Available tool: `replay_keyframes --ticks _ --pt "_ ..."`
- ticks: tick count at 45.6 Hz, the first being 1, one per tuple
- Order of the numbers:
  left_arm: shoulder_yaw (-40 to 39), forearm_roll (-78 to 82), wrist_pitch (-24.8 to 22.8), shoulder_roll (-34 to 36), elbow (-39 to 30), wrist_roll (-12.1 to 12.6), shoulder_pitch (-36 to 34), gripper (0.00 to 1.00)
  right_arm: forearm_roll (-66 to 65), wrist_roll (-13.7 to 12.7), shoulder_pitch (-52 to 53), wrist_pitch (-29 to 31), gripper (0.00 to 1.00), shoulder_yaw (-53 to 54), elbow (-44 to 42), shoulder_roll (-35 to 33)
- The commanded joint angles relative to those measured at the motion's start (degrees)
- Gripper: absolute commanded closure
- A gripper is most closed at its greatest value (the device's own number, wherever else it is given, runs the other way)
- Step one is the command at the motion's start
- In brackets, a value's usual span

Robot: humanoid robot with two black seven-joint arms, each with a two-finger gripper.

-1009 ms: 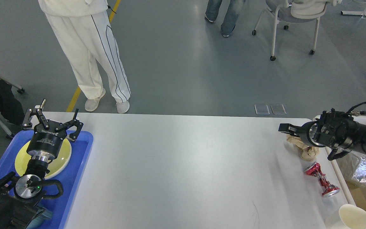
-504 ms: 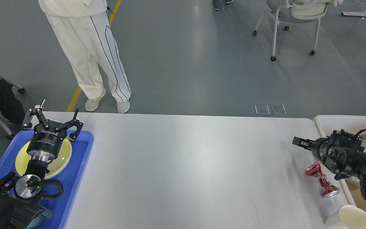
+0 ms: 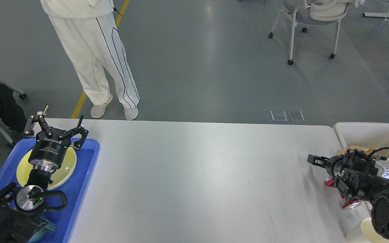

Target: Tidy desktop

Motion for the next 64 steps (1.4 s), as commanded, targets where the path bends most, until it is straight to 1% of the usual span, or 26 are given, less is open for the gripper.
replay_keyframes --ticks 1,3,4,6,7,19,31,53,54,55,56,57,60,64 --pt "0.0 0.0 0.0 0.0 0.0 0.0 0.0 0.03 -0.1 -0.1 -0.7 -0.1 0.6 -0.5 0.1 0.1" --pt "0.0 0.0 0.0 0.0 0.0 0.0 0.0 0.03 -0.2 0.0 -0.8 -0.1 0.67 -0.8 0.1 0.4" --pt "0.0 0.0 0.0 0.0 0.0 0.0 0.0 0.03 -0.2 0.0 -0.8 0.0 0.75 -0.8 0.1 0.4" --pt "0.0 0.0 0.0 0.0 0.0 0.0 0.0 0.03 -0.2 0.0 -0.8 0.0 0.98 -0.8 0.1 0.4" --pt "0.0 0.0 0.0 0.0 0.0 0.0 0.0 0.03 -0.2 0.0 -0.8 0.0 1.0 -0.8 0.1 0.4" --pt "0.0 0.0 0.0 0.0 0.0 0.0 0.0 0.03 -0.1 0.0 -0.6 -0.3 1.0 -0.2 0.0 0.3" --pt "0.0 0.0 0.0 0.0 0.0 0.0 0.0 0.03 -0.1 0.1 -0.3 -2.5 1.0 0.0 0.0 0.4" --pt "0.0 0.0 0.0 0.0 0.0 0.0 0.0 0.03 -0.1 0.6 3.3 -1.5 1.0 -0.3 0.1 0.2" --pt "0.0 0.0 0.0 0.0 0.0 0.0 0.0 0.03 -0.1 0.5 3.3 -1.5 0.98 -0.4 0.0 0.2" --pt "0.0 0.0 0.0 0.0 0.0 0.0 0.0 0.03 -0.1 0.4 3.3 -1.5 0.63 -0.6 0.1 0.2" --pt "0.0 0.0 0.0 0.0 0.0 0.0 0.0 0.03 -0.2 0.4 3.3 -1.5 0.11 -0.7 0.0 0.1" --pt "0.0 0.0 0.0 0.0 0.0 0.0 0.0 0.03 -0.6 0.2 3.3 -1.4 0.0 -0.8 0.0 0.1" --pt "0.0 0.0 0.0 0.0 0.0 0.0 0.0 0.03 -1.2 0.1 3.3 -1.4 0.0 -1.7 0.0 -0.1" --pt "0.0 0.1 0.0 0.0 0.0 0.0 0.0 0.03 -1.1 0.0 3.1 -1.5 0.0 -5.7 0.0 -0.9"
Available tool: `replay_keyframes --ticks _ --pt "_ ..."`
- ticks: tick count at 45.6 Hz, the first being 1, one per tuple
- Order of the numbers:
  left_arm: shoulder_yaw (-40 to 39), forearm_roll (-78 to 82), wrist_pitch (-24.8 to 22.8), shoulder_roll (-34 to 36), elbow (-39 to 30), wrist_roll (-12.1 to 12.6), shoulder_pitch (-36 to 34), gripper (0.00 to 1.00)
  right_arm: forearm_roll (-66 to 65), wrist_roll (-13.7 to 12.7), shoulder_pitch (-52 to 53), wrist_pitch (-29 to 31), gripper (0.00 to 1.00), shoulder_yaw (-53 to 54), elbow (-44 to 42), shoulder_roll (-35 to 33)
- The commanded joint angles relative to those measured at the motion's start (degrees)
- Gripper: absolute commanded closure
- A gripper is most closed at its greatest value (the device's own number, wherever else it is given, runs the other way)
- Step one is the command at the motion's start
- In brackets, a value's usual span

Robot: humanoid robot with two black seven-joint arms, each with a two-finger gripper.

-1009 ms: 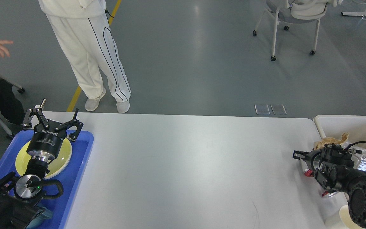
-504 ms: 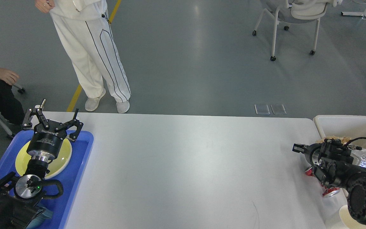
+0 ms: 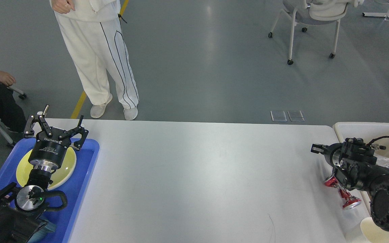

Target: Tidy desktop

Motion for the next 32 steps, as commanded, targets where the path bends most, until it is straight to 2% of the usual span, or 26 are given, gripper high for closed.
replay_keyframes --ticks 1,7,13,32 --pt "0.0 0.0 0.0 0.0 0.0 0.0 0.0 0.03 -0.1 -0.2 -0.3 0.0 0.0 -4.8 -0.1 -0.9" --pt "0.0 0.0 0.0 0.0 0.0 0.0 0.0 0.03 0.0 -0.8 -0.7 0.0 0.0 -7.3 -0.1 -1.3" --pt "0.0 0.0 0.0 0.0 0.0 0.0 0.0 0.03 0.7 -3.4 -1.4 -0.1 0.0 -7.3 -0.1 -1.3" --pt "0.0 0.0 0.0 0.0 0.0 0.0 0.0 0.03 0.9 -3.9 -4.9 -0.2 0.0 -6.8 -0.2 -2.7"
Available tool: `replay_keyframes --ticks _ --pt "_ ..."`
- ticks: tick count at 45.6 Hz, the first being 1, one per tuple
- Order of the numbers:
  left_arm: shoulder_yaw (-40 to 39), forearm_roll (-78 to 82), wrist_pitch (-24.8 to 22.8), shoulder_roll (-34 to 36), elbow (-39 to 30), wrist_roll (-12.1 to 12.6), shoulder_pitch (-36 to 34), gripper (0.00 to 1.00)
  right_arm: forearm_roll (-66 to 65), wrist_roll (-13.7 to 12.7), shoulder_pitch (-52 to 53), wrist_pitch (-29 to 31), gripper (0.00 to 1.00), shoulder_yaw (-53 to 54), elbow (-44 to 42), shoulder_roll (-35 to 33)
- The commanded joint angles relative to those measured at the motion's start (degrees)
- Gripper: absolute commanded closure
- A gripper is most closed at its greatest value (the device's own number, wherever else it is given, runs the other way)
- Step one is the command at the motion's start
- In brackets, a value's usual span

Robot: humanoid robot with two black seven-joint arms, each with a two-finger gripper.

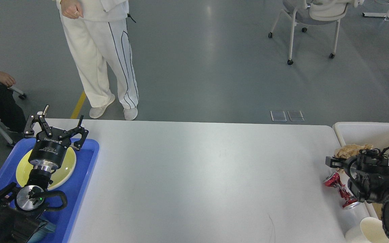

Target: Tidy desktop

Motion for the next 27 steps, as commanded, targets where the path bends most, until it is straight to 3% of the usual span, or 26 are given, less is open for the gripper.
replay_keyframes --ticks 1,6,11,16,18,20,21,27 --pt "0.0 0.0 0.0 0.0 0.0 0.0 0.0 0.03 0.0 -0.1 -1.2 -0.1 0.02 -0.1 0.0 0.0" --pt "0.0 0.0 0.0 0.0 0.0 0.0 0.0 0.03 0.1 -0.1 -1.3 -0.1 0.27 0.3 0.0 0.1" --pt "0.0 0.0 0.0 0.0 0.0 0.0 0.0 0.03 0.4 -0.1 -1.4 -0.1 0.36 1.1 0.0 0.1" --pt "0.0 0.1 0.0 0.0 0.0 0.0 0.0 0.03 1.1 -0.1 -1.9 -0.1 0.55 2.1 -0.1 0.2" --pt "0.0 0.0 0.0 0.0 0.0 0.0 0.0 0.03 1.1 -0.1 -2.0 0.0 0.71 2.1 0.0 0.3" --pt "0.0 0.0 0.0 0.0 0.0 0.0 0.0 0.03 1.1 0.0 -2.0 0.0 0.95 2.1 0.0 0.5" --pt "0.0 0.0 0.0 0.0 0.0 0.0 0.0 0.03 1.3 0.0 -2.0 0.0 1.0 2.2 0.0 0.5" --pt "0.0 0.0 0.0 0.0 0.0 0.0 0.0 0.03 1.3 0.1 -2.1 -0.7 1.0 3.0 -0.1 0.5"
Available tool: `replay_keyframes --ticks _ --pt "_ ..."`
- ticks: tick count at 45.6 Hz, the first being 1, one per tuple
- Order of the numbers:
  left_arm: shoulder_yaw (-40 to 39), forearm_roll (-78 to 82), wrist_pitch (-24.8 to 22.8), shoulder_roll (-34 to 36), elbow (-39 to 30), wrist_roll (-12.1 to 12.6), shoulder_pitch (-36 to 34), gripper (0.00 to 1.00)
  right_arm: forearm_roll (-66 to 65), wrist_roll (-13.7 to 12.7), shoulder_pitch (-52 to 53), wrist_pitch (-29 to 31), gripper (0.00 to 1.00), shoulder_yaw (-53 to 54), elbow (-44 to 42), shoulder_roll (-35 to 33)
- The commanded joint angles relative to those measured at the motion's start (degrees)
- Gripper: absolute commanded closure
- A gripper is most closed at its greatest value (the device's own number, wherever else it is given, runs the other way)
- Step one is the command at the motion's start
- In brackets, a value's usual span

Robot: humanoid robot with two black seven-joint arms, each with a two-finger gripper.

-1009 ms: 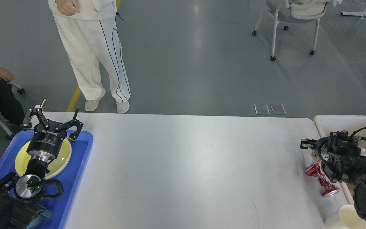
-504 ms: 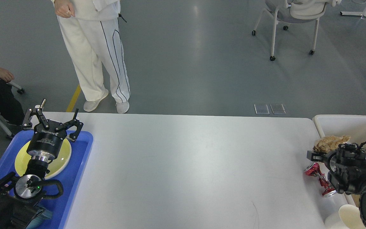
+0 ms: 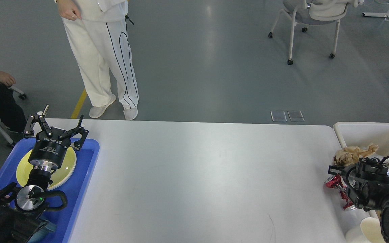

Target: Tidy desktop

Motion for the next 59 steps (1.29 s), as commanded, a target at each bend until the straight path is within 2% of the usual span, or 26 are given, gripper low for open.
replay_keyframes --ticks 1,11,23,26,32,39,42,43,53,59 --pt "0.0 0.0 0.0 0.0 0.0 0.0 0.0 0.03 0.0 0.1 -0.1 -0.4 1.0 0.9 -0.1 0.0" --pt "0.0 0.0 0.0 0.0 0.0 0.0 0.0 0.03 -0.1 0.3 1.1 -0.4 1.0 2.1 -0.2 -0.2" --pt "0.0 0.0 0.0 0.0 0.0 0.0 0.0 0.03 0.7 0.8 9.1 2.2 1.0 3.7 0.3 0.9" --pt "0.0 0.0 0.0 0.0 0.0 0.0 0.0 0.03 0.7 0.9 12.2 5.9 1.0 5.1 0.3 2.2" --pt "0.0 0.0 0.0 0.0 0.0 0.0 0.0 0.03 0.7 3.1 19.8 15.4 1.0 6.6 0.7 2.9" --pt "0.0 0.0 0.0 0.0 0.0 0.0 0.0 0.03 0.6 9.0 28.9 28.5 1.0 6.1 3.2 2.7" --pt "0.0 0.0 0.0 0.0 0.0 0.0 0.0 0.03 0.6 9.9 33.2 32.9 1.0 6.1 7.5 2.6" --pt "0.0 0.0 0.0 0.0 0.0 0.0 0.0 0.03 0.6 9.8 36.5 34.2 1.0 6.1 12.2 2.1" --pt "0.0 0.0 0.0 0.0 0.0 0.0 0.0 0.03 -0.3 9.3 55.8 33.1 1.0 6.6 46.6 -2.2" --pt "0.0 0.0 0.0 0.0 0.0 0.0 0.0 0.03 -1.0 9.2 64.4 30.8 1.0 6.8 63.2 -3.2"
